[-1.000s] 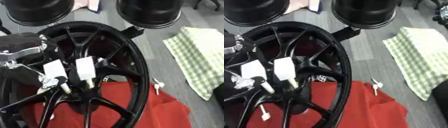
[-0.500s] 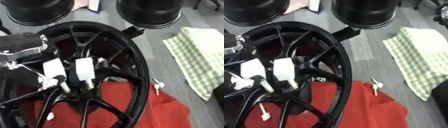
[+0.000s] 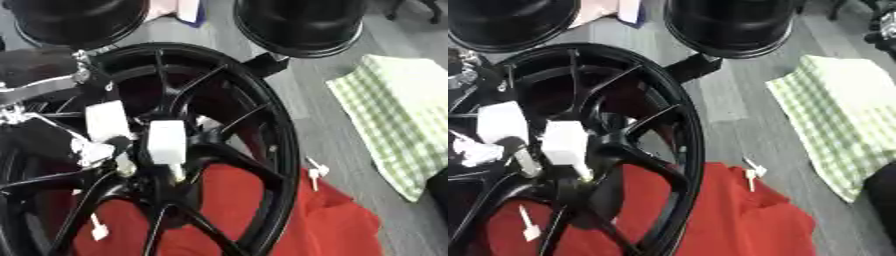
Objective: Pull the pin out of the wheel hub.
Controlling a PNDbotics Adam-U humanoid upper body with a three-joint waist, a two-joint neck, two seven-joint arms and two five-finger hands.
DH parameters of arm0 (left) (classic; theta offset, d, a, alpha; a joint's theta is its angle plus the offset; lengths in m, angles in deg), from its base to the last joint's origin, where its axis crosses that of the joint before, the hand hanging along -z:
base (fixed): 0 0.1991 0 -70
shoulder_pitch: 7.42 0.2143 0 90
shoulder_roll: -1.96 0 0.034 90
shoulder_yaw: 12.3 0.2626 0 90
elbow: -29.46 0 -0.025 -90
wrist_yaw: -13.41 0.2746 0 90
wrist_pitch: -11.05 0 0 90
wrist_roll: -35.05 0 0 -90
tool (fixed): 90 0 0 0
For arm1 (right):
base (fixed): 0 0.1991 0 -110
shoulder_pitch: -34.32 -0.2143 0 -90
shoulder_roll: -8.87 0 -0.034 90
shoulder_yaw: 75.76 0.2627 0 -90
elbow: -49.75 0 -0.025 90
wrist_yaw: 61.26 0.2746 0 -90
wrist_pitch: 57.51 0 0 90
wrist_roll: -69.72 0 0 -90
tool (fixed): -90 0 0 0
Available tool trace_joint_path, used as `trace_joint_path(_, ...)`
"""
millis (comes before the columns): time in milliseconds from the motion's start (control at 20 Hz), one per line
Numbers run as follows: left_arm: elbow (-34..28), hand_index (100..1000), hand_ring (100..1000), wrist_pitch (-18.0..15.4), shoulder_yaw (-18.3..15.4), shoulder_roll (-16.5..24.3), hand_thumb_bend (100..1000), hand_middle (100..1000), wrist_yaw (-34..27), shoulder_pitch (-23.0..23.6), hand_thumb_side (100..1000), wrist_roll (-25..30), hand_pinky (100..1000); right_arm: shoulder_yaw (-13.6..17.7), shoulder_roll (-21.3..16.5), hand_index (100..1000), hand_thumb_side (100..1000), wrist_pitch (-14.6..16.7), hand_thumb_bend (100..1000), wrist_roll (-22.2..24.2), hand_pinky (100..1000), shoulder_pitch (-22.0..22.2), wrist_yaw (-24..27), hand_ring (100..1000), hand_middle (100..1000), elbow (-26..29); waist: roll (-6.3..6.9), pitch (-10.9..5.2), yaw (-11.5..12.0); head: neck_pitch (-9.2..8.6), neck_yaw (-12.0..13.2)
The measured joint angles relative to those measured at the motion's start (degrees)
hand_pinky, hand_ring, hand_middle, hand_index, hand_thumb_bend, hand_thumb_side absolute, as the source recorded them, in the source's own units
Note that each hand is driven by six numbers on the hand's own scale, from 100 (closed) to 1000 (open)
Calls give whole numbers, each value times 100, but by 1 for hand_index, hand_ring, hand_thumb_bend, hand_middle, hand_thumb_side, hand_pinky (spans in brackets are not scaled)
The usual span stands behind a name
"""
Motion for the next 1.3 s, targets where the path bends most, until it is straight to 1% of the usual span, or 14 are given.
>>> trace_joint_path(200,0,363,471,177,-277,0,100,310,-244,15,396,-756,647,26,1,682,597,9,100,-9,813,1,0,682,630,-1,0,-6,5,-4,-10)
trace_joint_path(350,0,358,464,377,-515,-2,100,304,-619,78,397,-1394,640,31,2,682,596,10,100,-10,813,1,0,682,630,-1,-2,-15,8,-44,-36)
trace_joint_path(450,0,356,461,532,-728,-3,100,302,-856,125,380,-1825,635,35,2,682,594,13,100,-13,813,4,0,682,630,-1,-3,-16,18,-48,-50)
trace_joint_path(550,0,357,460,713,-1015,2,100,303,-1008,229,372,-2280,634,52,2,682,590,22,100,-23,813,28,0,682,631,-1,-9,-16,49,-48,-53)
trace_joint_path(600,0,357,461,821,-1186,8,100,303,-1048,315,369,-2518,634,69,2,682,588,30,100,-31,813,44,0,682,631,-1,-16,-16,58,-48,-55)
trace_joint_path(650,0,357,460,939,-1362,24,100,303,-1075,420,433,-2756,633,79,2,682,590,37,100,-40,813,49,0,682,631,-1,-18,-16,71,-47,-55)
trace_joint_path(700,0,357,460,1068,-1537,67,100,302,-1097,548,364,-2985,631,98,1,682,586,44,100,-49,813,49,0,682,631,-1,-19,-16,86,-47,-55)
trace_joint_path(850,2,356,458,1475,-2022,229,100,300,-1149,993,365,-3594,627,134,1,681,582,58,100,-77,813,49,0,682,631,0,-31,-14,113,-44,-56)
trace_joint_path(1000,98,353,454,1787,-2434,336,100,297,-1236,1435,365,-4091,621,157,0,681,579,65,100,-109,813,52,0,682,631,1,-84,-3,118,-39,-49)
trace_joint_path(1150,305,350,451,1931,-2782,366,100,294,-1378,1766,363,-4529,616,179,0,681,576,73,100,-129,813,62,0,683,631,3,-118,5,131,-38,-20)
trace_joint_path(1300,595,350,450,1972,-3060,398,100,293,-1561,2087,365,-4874,615,207,0,681,572,73,100,-156,812,96,0,682,631,5,-142,8,157,-30,8)
